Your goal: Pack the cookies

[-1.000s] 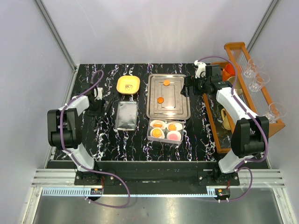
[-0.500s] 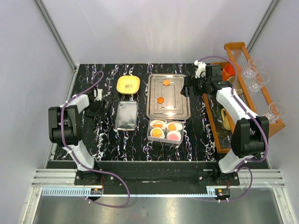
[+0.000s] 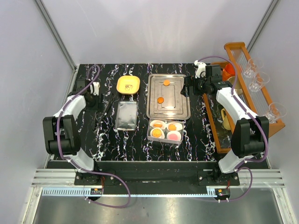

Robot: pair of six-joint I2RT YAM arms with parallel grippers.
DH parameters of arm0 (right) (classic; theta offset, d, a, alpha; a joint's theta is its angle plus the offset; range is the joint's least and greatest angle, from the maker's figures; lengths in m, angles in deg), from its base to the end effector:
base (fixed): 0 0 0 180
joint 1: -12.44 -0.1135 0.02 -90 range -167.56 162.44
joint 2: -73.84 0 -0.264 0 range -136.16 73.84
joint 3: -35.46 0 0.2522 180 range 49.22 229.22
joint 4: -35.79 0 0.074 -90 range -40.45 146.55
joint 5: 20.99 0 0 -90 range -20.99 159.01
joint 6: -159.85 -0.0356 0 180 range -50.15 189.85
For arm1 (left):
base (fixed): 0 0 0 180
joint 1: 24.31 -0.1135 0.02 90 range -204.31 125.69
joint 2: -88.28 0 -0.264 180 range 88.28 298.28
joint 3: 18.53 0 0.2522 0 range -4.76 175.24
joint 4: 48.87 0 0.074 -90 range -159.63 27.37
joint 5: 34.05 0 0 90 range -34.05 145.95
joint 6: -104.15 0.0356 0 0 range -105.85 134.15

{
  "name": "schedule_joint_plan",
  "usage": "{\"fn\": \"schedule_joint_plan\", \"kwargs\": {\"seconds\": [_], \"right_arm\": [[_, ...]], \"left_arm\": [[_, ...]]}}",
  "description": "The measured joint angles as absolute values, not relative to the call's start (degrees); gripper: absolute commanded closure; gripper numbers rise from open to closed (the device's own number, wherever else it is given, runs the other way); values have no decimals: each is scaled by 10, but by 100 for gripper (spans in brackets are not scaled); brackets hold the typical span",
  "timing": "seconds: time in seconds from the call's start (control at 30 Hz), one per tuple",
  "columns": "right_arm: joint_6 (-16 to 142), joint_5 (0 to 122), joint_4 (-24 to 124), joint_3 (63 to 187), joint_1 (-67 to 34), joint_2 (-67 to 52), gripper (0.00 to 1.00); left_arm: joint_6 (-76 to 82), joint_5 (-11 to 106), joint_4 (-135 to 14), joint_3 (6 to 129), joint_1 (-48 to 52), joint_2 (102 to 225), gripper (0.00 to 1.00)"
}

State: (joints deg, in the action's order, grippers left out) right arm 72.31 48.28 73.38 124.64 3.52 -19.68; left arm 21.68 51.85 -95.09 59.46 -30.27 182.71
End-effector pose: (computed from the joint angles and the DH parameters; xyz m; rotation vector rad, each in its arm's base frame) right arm 0.3611 0.0694 0.2862 -0.4116 2.2528 0.4742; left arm 0.3310 0.0320 0.2081 0.0596 2.6590 -0.0186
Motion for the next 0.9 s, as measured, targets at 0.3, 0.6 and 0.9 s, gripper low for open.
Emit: {"fn": "schedule_joint_plan", "kwargs": {"seconds": [0.3, 0.6, 0.9], "right_arm": [[723, 476, 734, 1245, 35, -197, 0], [723, 470, 735, 1245, 22, -197, 0], [727, 471, 746, 1266, 2, -206, 0]], "left_arm": [[205, 484, -952, 595, -303, 1756, 20], [200, 429, -953, 595, -257, 1720, 20], [201, 418, -956, 597, -156, 1726, 25]]}}
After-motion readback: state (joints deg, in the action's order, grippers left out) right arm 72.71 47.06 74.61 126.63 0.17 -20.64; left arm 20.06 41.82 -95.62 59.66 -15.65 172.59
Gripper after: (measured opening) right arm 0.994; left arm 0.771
